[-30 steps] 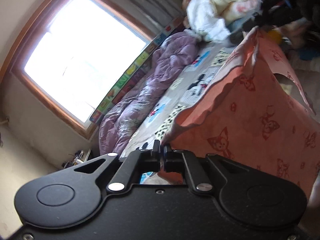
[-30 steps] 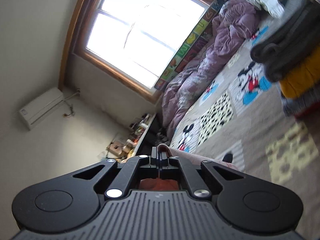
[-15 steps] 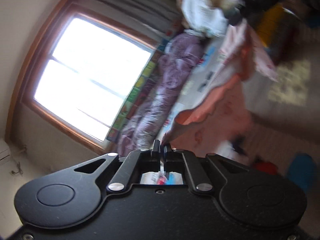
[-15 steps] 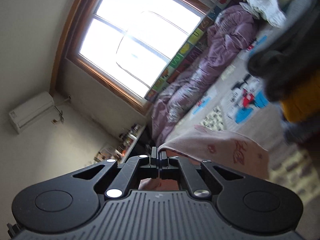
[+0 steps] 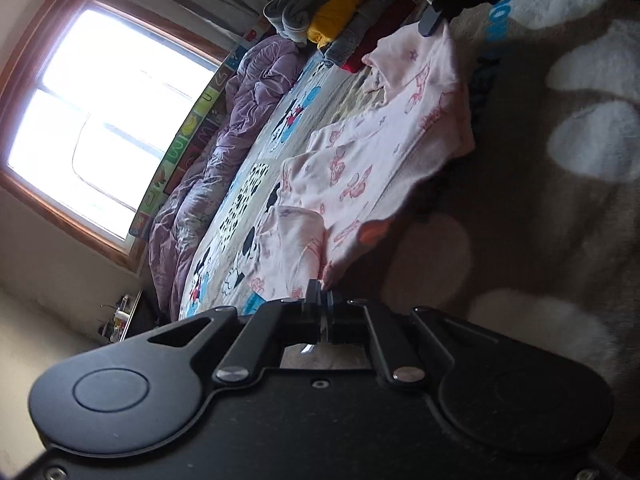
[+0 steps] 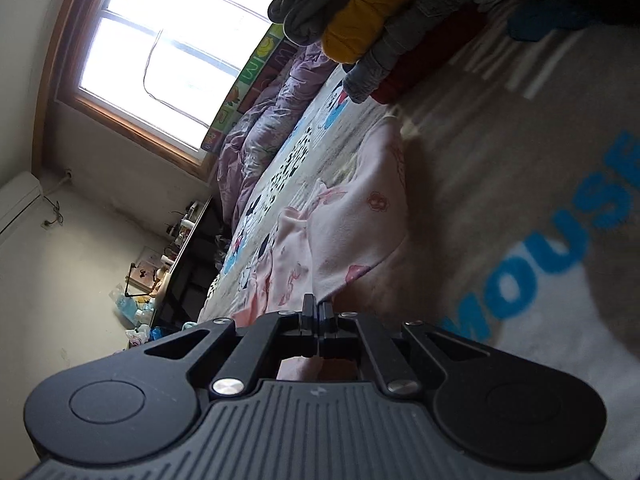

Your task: Fold clothes

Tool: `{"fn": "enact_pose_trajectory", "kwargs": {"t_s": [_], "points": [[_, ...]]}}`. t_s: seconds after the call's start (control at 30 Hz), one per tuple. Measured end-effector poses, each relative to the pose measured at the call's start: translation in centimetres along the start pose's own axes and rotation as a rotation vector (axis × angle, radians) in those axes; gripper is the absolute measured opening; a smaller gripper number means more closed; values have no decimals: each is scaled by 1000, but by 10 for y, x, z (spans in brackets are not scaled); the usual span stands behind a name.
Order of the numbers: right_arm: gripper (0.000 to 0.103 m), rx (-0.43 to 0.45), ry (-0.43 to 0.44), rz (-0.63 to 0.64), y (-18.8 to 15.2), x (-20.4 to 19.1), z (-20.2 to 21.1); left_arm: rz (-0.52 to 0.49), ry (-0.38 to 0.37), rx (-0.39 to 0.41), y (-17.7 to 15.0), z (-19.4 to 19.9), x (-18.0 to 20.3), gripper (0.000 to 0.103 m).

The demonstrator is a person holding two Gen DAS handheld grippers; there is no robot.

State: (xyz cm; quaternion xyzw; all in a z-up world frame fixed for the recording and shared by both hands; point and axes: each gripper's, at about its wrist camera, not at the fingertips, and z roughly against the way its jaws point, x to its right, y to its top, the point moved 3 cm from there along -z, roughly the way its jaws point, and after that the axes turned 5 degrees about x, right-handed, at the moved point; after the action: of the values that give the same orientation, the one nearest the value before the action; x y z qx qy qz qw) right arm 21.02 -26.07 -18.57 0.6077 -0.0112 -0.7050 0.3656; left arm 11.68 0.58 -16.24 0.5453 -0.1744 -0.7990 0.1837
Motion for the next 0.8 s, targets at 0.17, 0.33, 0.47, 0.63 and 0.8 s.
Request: {"fn": "enact_pose_trajectory", "kwargs": {"t_s": [0.17, 0.33, 0.47, 0.63, 0.8], "points": [[3, -5, -12, 29, -11, -2, 22, -11, -4, -27, -4, 13, 18, 1], [3, -49, -101, 135, -31, 4, 34, -27, -52, -75, -12, 14, 42, 2], [7, -98, -95, 142, -42, 15, 43, 51, -101, -110, -19, 20, 39, 2], [26, -42, -50, 56, -12, 25, 58, 307, -146, -134, -29, 24, -1, 54], [32, 5, -18, -47, 17, 39, 45, 701, -150, -126, -45, 4, -57, 57]]}}
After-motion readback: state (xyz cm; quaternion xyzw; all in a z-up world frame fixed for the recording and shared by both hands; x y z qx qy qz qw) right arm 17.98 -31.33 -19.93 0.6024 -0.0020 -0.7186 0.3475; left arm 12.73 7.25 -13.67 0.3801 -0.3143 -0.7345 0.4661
